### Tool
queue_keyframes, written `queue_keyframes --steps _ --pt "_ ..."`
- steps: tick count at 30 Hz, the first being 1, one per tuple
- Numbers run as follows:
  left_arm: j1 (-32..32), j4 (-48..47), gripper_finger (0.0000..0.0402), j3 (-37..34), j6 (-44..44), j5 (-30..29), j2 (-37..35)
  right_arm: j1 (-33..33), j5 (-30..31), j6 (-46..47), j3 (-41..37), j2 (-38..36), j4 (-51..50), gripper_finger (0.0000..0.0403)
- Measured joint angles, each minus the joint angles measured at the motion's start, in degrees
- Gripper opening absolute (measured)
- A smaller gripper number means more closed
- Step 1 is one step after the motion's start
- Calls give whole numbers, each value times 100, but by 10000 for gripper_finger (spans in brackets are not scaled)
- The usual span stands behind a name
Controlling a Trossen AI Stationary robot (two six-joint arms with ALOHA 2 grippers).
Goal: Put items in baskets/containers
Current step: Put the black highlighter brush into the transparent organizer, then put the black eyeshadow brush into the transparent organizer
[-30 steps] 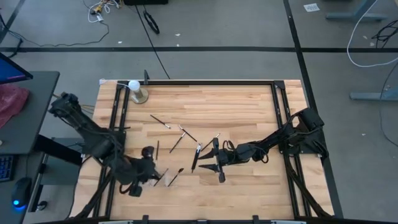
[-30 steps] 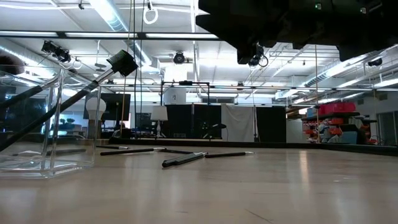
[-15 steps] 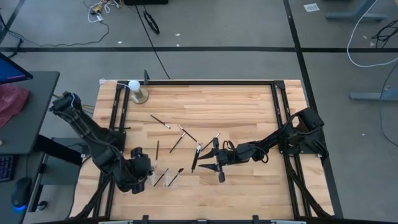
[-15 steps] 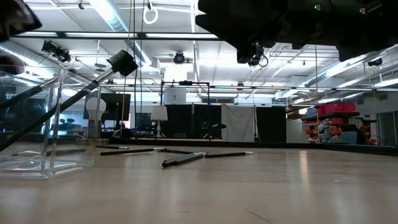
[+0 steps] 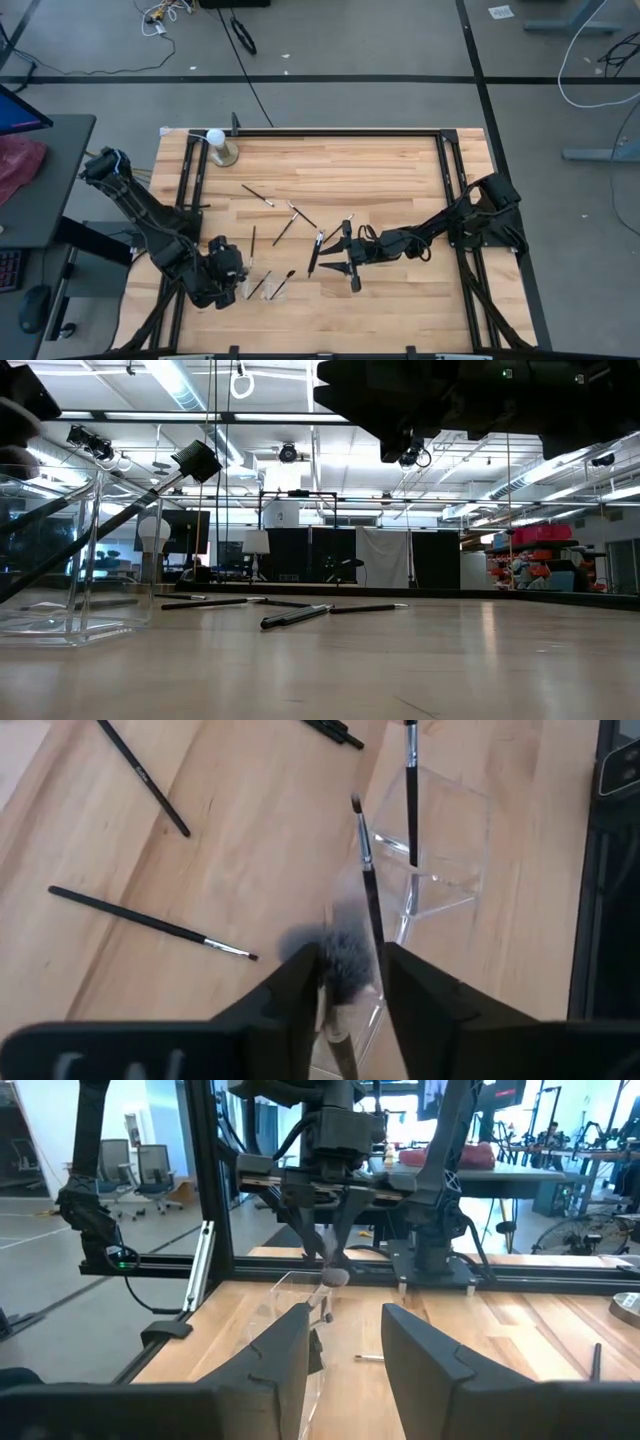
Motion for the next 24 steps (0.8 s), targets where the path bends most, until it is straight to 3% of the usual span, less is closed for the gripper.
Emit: queue_keyframes --steps 5,9,11,16,18,24 --pt "0 -312 161 82 50 111 -305 -2 0 55 0 0 1 128" --pt "-2 -313 180 258 547 -198 -747 -8 0 42 0 2 -1 128" --pt "0 -311 183 289 878 -545 -952 -32 0 35 0 2 -1 128" --pt "81 -368 185 236 1339 -2050 -1275 -98 -2 116 0 2 -194 128" --pt "238 -389 183 236 1360 -2262 -1276 -140 34 363 0 2 -464 128" --pt "817 -467 177 234 1551 -2317 -1064 -316 1027 1804 0 -85 -1851 137"
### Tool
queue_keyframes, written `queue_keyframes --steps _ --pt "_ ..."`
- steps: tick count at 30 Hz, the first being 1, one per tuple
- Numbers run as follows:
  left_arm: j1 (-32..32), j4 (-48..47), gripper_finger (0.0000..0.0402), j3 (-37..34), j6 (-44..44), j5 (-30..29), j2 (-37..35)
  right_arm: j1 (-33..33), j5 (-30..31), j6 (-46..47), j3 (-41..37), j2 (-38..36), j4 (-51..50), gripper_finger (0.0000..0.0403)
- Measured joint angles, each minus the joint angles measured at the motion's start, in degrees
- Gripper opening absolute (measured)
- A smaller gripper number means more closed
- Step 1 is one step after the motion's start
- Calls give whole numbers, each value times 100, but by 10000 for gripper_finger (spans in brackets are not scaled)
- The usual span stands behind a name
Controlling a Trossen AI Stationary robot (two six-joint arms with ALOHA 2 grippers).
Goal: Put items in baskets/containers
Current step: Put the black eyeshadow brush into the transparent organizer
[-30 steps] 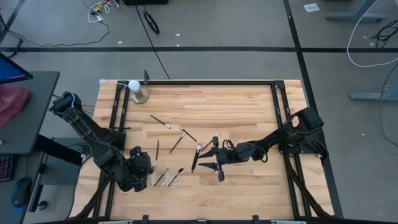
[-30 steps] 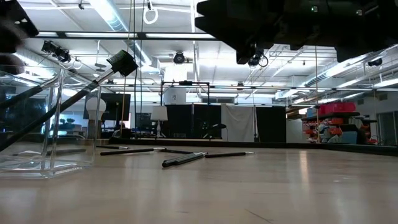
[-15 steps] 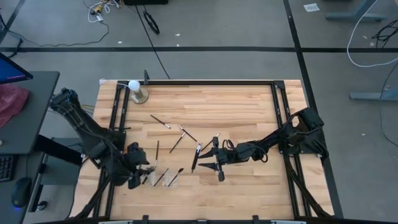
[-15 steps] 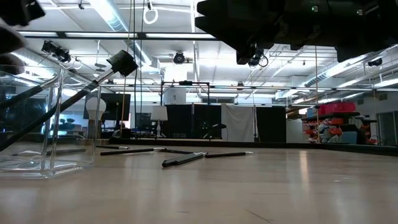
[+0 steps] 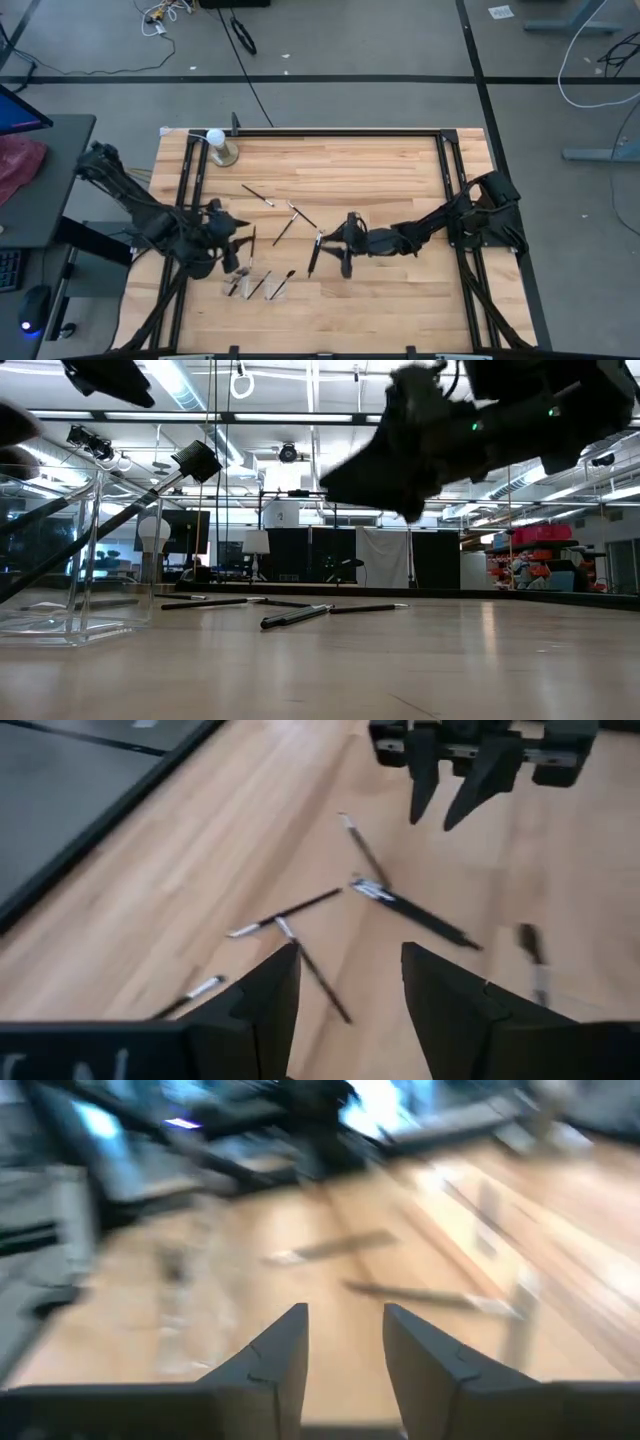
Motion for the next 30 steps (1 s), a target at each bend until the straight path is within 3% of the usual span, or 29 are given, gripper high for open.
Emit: queue_keyframes --steps 6,13,24,30 --pt "520 7 177 0 129 -261 519 -265 101 1306 2 -355 -1909 176" --pt "989 143 177 0 106 -284 1298 -510 108 3017 2 -374 -3325 207" --pt "1146 863 177 0 109 -811 2267 -933 59 3640 0 -273 -3894 197" --pt "1146 1074 177 0 102 -999 2433 -1241 -11 3465 24 -84 -3637 200"
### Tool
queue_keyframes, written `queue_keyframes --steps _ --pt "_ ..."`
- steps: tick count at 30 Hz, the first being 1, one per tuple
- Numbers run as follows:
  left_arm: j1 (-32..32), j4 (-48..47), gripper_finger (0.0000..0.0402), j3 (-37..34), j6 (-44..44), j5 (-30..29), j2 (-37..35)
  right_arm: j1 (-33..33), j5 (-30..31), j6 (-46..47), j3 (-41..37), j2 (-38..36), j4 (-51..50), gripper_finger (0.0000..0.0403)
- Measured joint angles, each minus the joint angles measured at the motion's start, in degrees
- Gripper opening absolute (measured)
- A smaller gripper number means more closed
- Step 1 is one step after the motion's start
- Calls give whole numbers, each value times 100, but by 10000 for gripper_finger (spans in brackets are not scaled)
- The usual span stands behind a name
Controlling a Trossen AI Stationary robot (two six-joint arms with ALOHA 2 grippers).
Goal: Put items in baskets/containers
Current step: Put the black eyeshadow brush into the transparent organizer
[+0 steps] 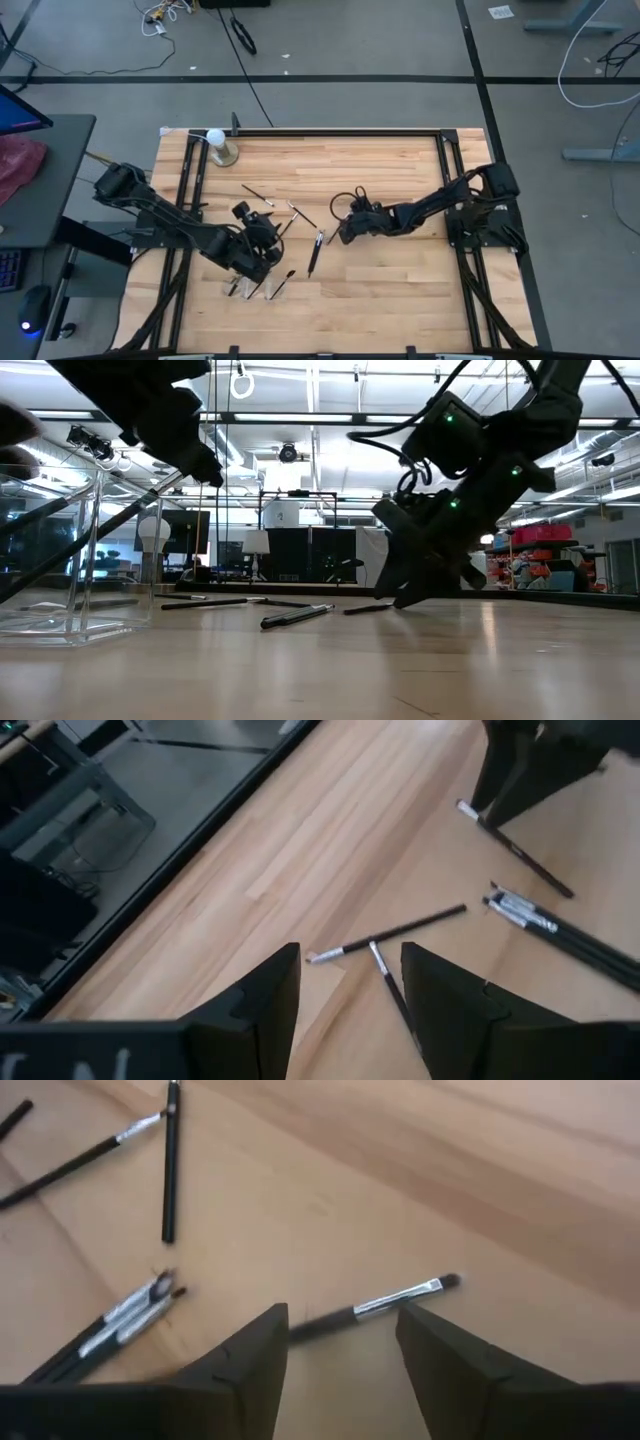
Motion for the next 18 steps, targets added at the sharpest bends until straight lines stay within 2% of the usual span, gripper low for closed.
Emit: queue_keyframes --steps 9,18 --pt "0 50 177 0 2 -219 2 -452 34 -1176 -26 64 767 204" --pt "-2 77 177 0 2 -254 2 -617 -124 -1594 -26 331 1041 204"
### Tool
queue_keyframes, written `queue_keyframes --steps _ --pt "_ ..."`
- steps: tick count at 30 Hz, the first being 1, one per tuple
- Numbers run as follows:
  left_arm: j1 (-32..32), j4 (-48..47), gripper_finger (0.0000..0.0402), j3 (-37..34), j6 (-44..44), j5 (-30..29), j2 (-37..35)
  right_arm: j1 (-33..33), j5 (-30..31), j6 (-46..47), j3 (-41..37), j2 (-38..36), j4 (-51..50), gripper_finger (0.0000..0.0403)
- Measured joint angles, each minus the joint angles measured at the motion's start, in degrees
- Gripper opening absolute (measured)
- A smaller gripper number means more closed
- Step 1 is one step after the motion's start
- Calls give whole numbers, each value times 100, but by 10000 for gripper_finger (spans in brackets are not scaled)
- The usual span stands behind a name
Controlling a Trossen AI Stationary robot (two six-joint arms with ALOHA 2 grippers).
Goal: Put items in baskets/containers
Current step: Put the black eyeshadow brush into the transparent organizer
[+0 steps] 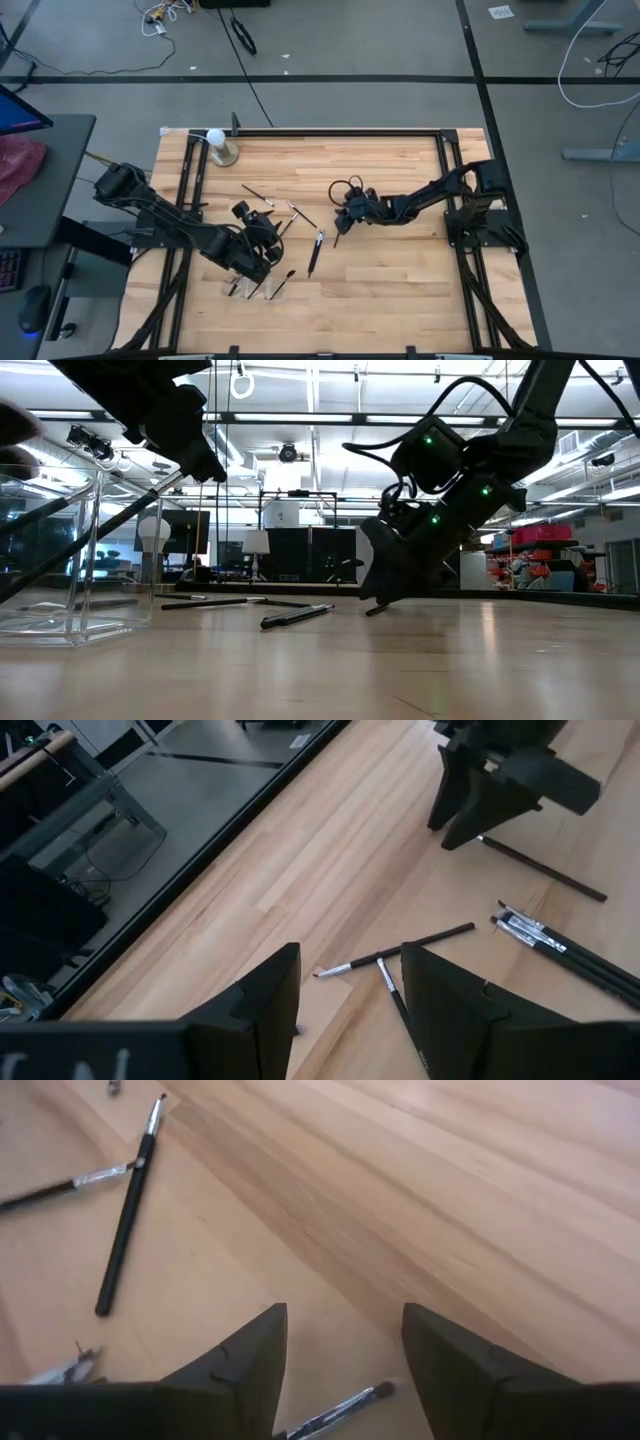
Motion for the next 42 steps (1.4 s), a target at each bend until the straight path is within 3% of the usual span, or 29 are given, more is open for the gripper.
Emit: queue_keyframes --steps 6,12,16,24,33,39,42 --pt "0 -4 177 0 -2 -1 0 -2 -104 -205 0 -446 -307 204" --pt "-7 -4 177 0 -2 0 0 179 -638 195 7 -1219 -1663 193" --pt "-4 11 177 0 -32 0 0 404 -683 544 5 -1308 -2118 147" --pt "-4 95 177 0 -15 2 0 464 -364 729 4 -671 -1577 11" --pt "0 96 177 0 2 0 0 258 -265 468 13 -190 -519 7" --pt "-2 93 177 0 7 -2 0 234 615 -272 4 -160 -132 14" --pt "-2 91 177 0 9 -7 0 273 697 -619 2 -234 86 27"
